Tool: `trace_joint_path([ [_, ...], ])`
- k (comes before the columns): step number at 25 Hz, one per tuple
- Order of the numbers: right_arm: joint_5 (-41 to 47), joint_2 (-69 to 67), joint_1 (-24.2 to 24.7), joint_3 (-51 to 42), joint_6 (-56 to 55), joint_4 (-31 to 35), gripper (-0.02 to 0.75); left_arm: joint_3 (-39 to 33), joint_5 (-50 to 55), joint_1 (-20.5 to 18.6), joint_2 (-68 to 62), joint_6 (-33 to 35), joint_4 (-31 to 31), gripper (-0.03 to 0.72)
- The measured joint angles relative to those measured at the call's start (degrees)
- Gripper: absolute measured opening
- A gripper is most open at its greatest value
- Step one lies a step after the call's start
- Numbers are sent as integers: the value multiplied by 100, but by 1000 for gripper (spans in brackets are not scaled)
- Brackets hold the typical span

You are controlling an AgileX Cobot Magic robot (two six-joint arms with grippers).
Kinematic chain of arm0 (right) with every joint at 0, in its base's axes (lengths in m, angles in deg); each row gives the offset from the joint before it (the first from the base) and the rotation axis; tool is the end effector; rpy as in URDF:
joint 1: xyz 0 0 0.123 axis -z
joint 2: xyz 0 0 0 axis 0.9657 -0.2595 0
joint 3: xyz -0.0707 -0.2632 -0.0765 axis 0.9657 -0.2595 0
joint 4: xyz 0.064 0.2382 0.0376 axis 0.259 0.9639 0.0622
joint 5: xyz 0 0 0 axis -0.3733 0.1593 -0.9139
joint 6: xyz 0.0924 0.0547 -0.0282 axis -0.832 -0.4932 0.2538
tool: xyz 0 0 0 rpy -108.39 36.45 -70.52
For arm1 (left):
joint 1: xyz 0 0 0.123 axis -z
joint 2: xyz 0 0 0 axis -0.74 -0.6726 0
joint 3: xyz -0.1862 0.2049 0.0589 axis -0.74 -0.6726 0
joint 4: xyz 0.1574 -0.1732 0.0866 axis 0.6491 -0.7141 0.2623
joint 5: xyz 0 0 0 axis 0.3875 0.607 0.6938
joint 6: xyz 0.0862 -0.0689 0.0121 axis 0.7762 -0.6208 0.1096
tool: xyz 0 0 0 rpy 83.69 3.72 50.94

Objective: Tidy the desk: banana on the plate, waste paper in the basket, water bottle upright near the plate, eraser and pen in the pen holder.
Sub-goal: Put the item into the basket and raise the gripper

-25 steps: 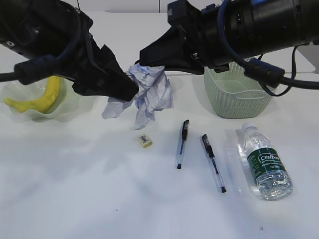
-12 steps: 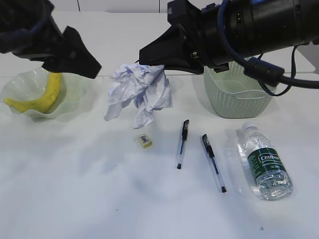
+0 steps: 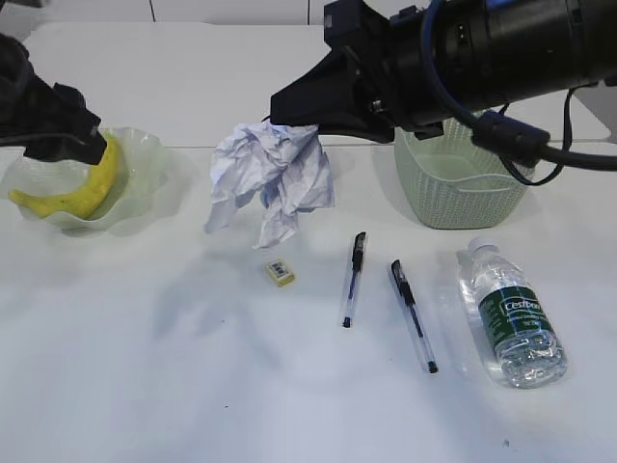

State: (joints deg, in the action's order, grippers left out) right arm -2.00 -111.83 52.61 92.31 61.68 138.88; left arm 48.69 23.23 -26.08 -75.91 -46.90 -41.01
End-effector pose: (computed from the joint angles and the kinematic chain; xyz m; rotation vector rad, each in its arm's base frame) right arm 0.2890 0.2006 0.3133 -0.4553 2.1877 1.2502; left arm 0.2920 -0.1099 0.2937 0.4105 2.3710 -0.1219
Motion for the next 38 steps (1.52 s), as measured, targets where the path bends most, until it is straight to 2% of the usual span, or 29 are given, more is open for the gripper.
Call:
trace_joint_path([
  [5,-286,0,0,0,10,0,78,-673,-352,0,331,-378,359,389],
  [9,-525,0,0,0,-15,-94,78,-818,-352,0,555,-414,424,388],
  [14,-672,0,139,0,-415,-598,78,-822,-340,0,767,-421,287,383],
  [19,-672,0,610,0,-766,-1188,78,-831,-276,-106,912,-435,23,382],
  [24,-696,0,1032,0,-1336,-2320,78,-831,-140,-907,936,-435,-496,381],
  [26,-805,0,1146,0,-1611,-2828,78,-831,2,-1281,936,-414,-549,381],
  [29,-1075,0,1282,0,-2081,-3643,76,-831,195,-1637,936,-403,-573,381],
  [32,-1346,-65,1379,60,-2556,-4388,73,-831,264,-1716,936,-403,-607,381],
  [38,-1399,-748,1539,821,-2897,-5154,72,-831,535,-1716,936,-403,-648,381],
])
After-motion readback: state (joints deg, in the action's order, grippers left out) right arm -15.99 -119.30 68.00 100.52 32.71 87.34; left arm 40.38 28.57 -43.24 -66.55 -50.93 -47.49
